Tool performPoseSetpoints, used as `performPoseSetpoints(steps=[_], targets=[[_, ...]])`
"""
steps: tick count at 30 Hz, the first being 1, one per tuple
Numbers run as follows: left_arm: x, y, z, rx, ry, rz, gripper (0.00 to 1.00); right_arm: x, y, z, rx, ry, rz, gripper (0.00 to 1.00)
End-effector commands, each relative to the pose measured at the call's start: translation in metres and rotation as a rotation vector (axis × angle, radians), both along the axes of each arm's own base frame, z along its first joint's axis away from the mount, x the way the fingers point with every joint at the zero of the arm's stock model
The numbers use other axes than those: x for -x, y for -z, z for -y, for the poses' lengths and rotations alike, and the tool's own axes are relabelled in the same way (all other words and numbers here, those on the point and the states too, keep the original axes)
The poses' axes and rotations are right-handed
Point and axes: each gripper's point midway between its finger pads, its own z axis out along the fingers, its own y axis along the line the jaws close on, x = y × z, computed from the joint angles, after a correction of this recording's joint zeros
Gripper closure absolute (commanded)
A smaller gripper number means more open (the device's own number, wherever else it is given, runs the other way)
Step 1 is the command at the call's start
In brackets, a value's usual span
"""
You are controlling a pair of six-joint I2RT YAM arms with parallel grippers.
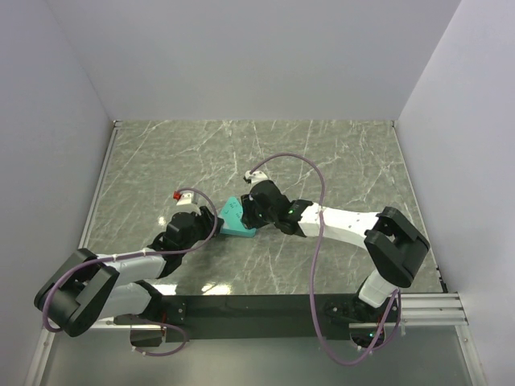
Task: Insert the plug
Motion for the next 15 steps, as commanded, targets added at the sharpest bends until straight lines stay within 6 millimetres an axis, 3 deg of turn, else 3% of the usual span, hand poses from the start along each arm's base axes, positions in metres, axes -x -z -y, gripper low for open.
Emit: performPoseSetpoints(steps=[1, 15], targets=[[0.0013, 0.0002, 0.0044, -0.009, 0.018, -0.011, 0.56, -0.0015, 0.0016, -0.0042, 0.004, 0.015, 0.010, 1.00], [0.0009, -0.0011, 0.0068, -0.006, 0.026, -0.008, 0.57, -0.0016, 0.0081, -0.0018, 0.006, 0.044, 0.008, 1.00]])
